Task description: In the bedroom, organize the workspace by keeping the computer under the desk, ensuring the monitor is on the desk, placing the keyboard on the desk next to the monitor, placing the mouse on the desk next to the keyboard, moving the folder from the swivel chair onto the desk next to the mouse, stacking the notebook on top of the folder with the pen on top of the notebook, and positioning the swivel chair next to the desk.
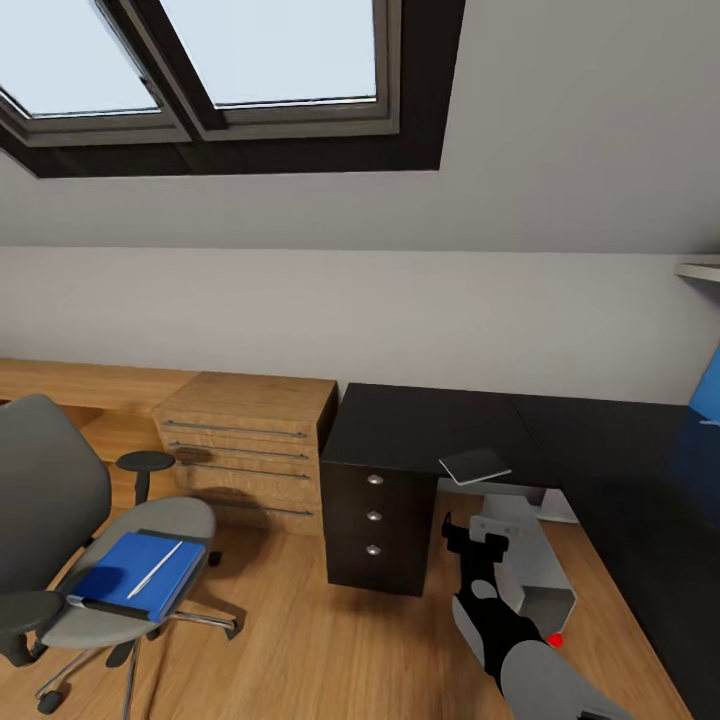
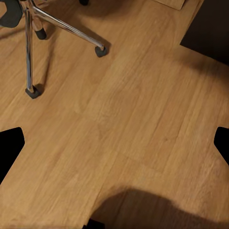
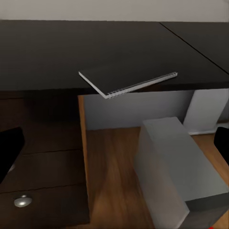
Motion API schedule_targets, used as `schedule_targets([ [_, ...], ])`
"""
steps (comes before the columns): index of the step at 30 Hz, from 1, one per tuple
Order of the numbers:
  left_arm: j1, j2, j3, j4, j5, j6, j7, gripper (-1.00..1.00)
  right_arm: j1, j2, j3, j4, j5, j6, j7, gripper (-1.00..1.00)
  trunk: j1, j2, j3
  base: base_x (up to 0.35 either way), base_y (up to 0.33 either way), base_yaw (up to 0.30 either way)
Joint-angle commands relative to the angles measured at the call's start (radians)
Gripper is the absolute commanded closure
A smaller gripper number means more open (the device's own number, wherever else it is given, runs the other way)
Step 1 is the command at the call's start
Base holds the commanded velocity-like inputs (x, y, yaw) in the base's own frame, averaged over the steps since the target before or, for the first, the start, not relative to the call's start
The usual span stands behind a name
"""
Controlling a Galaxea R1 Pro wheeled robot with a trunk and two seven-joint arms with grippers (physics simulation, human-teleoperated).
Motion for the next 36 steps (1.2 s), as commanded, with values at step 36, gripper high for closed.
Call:
schedule_targets([
  [36, 0.000, -0.002, -0.001, 0.006, 0.011, 0.005, 0.003, -1.00, -0.001, 0.026, 0.104, 0.127, 0.009, -0.014, -0.001, -1.00, 0.000, -0.001, -0.003, 0.000, 0.000, 0.191],
])
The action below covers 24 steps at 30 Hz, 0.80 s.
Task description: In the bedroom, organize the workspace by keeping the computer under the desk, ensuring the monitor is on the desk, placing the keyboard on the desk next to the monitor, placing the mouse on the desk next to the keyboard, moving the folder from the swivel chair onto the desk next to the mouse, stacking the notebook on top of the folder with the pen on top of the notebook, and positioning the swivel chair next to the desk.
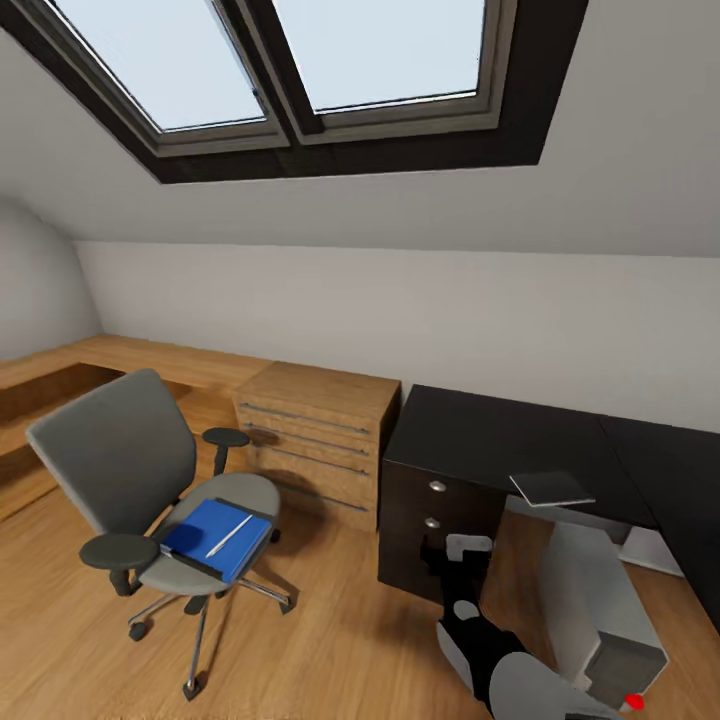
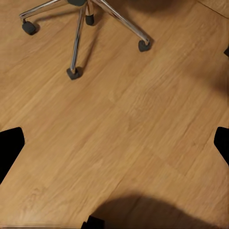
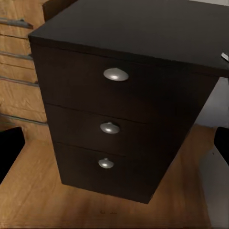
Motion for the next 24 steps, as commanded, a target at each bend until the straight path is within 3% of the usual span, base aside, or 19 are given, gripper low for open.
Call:
schedule_targets([
  [1, 0.000, 0.000, 0.000, -0.002, 0.011, 0.005, 0.003, -1.00, -0.001, 0.001, -0.007, 0.012, 0.010, -0.005, -0.002, -1.00, 0.000, -0.001, -0.001, 0.000, 0.000, 0.278],
  [6, 0.000, -0.002, 0.000, 0.014, 0.011, 0.004, 0.003, -1.00, -0.001, -0.011, -0.011, 0.138, 0.003, -0.063, -0.003, -1.00, 0.000, -0.001, -0.003, 0.000, 0.000, 0.279],
  [7, 0.000, -0.003, -0.001, 0.029, 0.013, -0.002, 0.003, -1.00, 0.014, -0.037, -0.011, 0.210, -0.002, -0.117, -0.004, -1.00, 0.000, -0.001, -0.004, 0.000, 0.000, 0.279],
  [10, 0.000, -0.004, -0.002, 0.033, 0.013, -0.013, 0.002, -1.00, 0.053, -0.047, -0.011, 0.224, -0.003, -0.130, -0.004, -1.00, 0.000, -0.001, -0.005, 0.000, 0.000, 0.279],
  [12, 0.000, -0.004, -0.002, 0.038, 0.012, -0.026, 0.002, -1.00, 0.098, -0.067, -0.011, 0.232, -0.004, -0.139, -0.003, -1.00, 0.000, -0.001, -0.005, 0.000, 0.000, 0.279],
  [13, 0.000, -0.005, -0.003, 0.043, 0.012, -0.035, 0.000, -1.00, 0.135, -0.097, -0.010, 0.237, -0.006, -0.158, -0.003, -1.00, 0.000, -0.001, -0.005, 0.000, 0.000, 0.279],
  [14, 0.000, -0.005, -0.003, 0.044, 0.013, -0.038, 0.000, -1.00, 0.146, -0.106, -0.010, 0.238, -0.007, -0.172, -0.003, -1.00, 0.000, -0.001, -0.006, 0.000, 0.000, 0.279],
  [19, 0.000, -0.005, -0.003, 0.046, 0.014, -0.042, 0.000, -1.00, 0.166, -0.111, -0.010, 0.240, -0.012, -0.248, -0.006, -1.00, 0.000, -0.001, -0.006, 0.000, 0.000, 0.279],
  [23, 0.000, -0.006, -0.003, 0.048, 0.014, -0.094, 0.001, -1.00, 0.185, -0.099, -0.010, 0.240, -0.012, -0.304, -0.009, -1.00, 0.000, -0.001, -0.006, 0.000, 0.000, 0.279],
  [24, 0.000, -0.006, -0.003, 0.048, 0.013, -0.133, 0.002, -1.00, 0.190, -0.098, -0.011, 0.240, -0.012, -0.327, -0.009, -1.00, 0.000, -0.001, -0.006, 0.000, 0.000, 0.279],
])
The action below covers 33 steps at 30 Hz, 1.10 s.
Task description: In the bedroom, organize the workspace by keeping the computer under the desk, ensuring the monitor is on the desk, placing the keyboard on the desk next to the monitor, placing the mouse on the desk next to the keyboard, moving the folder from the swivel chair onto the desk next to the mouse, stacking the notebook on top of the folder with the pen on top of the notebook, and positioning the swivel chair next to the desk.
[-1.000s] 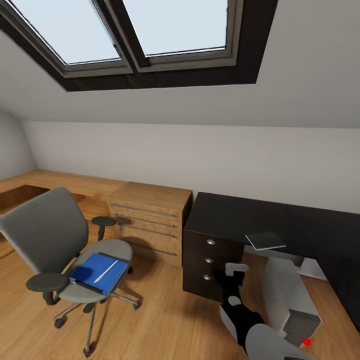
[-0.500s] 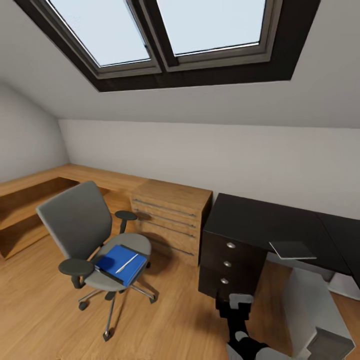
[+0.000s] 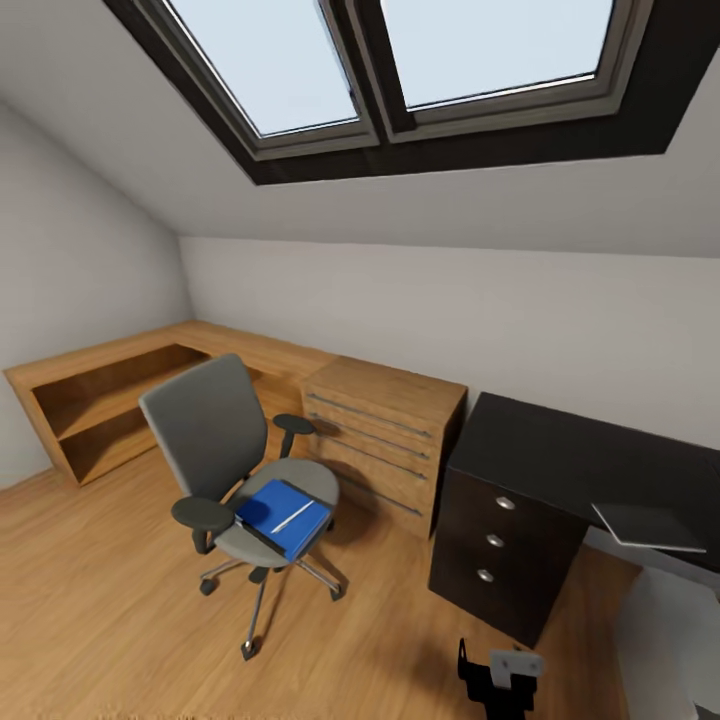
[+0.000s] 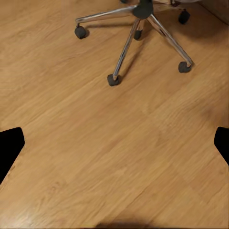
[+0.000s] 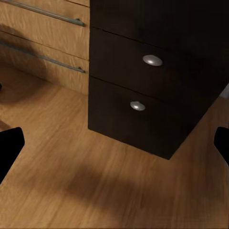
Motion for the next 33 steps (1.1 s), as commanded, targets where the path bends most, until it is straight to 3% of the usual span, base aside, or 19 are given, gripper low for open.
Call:
schedule_targets([
  [1, 0.000, 0.000, 0.000, -0.002, 0.010, -0.012, 0.002, -1.00, 0.000, 0.000, -0.007, 0.002, 0.011, -0.013, -0.005, -1.00, 0.000, -0.001, -0.001, 0.000, 0.000, 0.279],
  [3, 0.000, -0.001, 0.000, 0.000, 0.009, -0.055, 0.001, -1.00, 0.011, 0.001, -0.007, 0.002, 0.012, -0.066, -0.005, -1.00, 0.000, -0.001, -0.001, 0.000, 0.000, 0.279],
  [6, 0.000, -0.001, 0.000, 0.000, 0.008, -0.068, -0.001, -1.00, 0.020, 0.002, -0.007, 0.002, 0.012, -0.116, -0.006, -1.00, 0.000, -0.001, -0.001, 0.000, 0.000, 0.279],
  [17, 0.000, 0.000, -0.008, 0.043, 0.006, -0.077, -0.003, -1.00, 0.057, 0.002, -0.006, 0.002, 0.015, -0.272, -0.005, -1.00, 0.000, -0.001, -0.001, 0.000, 0.000, 0.279],
  [23, 0.000, 0.000, -0.009, 0.058, 0.006, -0.075, -0.003, -1.00, 0.063, 0.002, -0.006, 0.002, 0.018, -0.292, 0.000, -1.00, 0.000, -0.001, -0.001, 0.000, -0.030, 0.192],
  [33, 0.000, 0.001, -0.009, 0.061, 0.005, -0.076, -0.002, -1.00, 0.068, -0.001, -0.005, 0.001, 0.020, -0.292, 0.004, -1.00, 0.000, -0.001, -0.001, 0.000, -0.180, 0.027],
])
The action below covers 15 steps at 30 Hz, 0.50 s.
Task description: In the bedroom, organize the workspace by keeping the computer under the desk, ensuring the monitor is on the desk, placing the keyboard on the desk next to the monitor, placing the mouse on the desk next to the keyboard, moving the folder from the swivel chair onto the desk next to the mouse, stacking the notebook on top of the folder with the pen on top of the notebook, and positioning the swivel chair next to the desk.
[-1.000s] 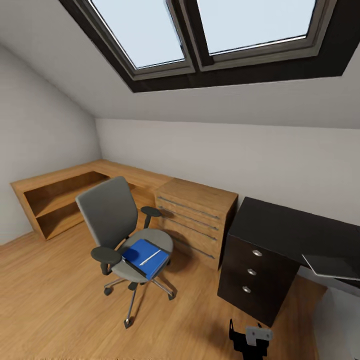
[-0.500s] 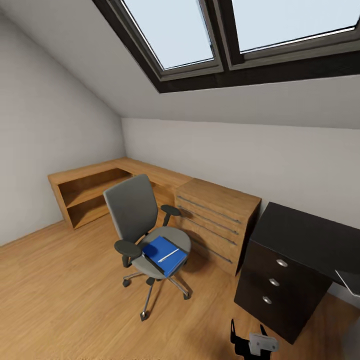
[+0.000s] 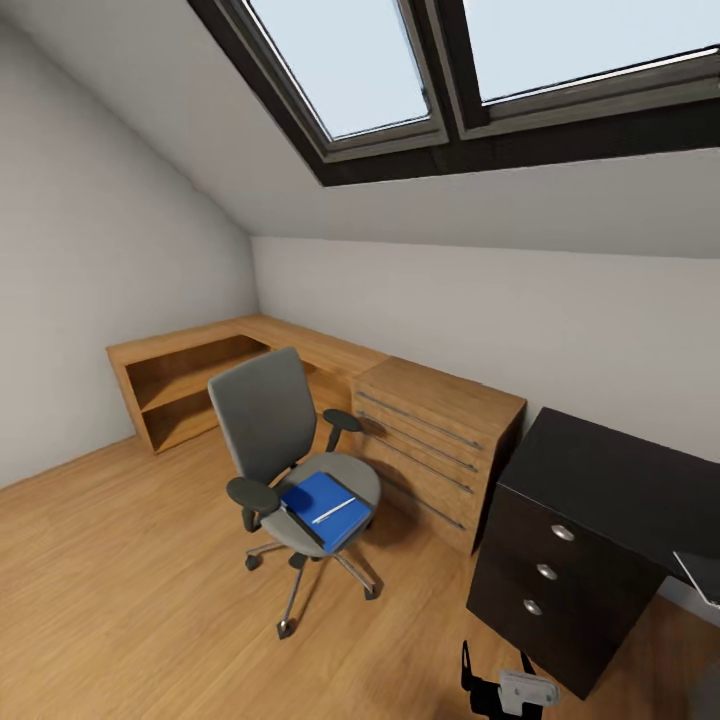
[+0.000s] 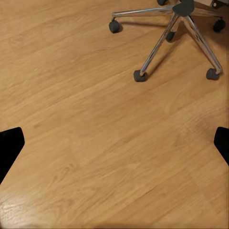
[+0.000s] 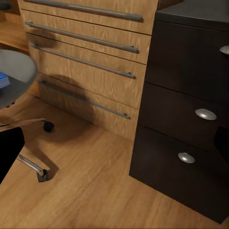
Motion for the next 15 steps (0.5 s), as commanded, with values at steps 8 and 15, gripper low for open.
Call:
schedule_targets([
  [8, 0.000, 0.000, 0.000, -0.001, 0.010, -0.003, 0.001, -1.00, 0.000, 0.003, -0.006, 0.002, 0.011, -0.003, -0.004, -1.00, 0.000, -0.001, -0.001, 0.000, -0.027, 0.001],
  [15, 0.000, 0.000, 0.000, -0.001, 0.010, -0.003, 0.001, -1.00, 0.000, 0.004, -0.006, 0.002, 0.011, -0.003, -0.008, -1.00, 0.000, -0.001, 0.003, 0.000, 0.000, 0.172],
])
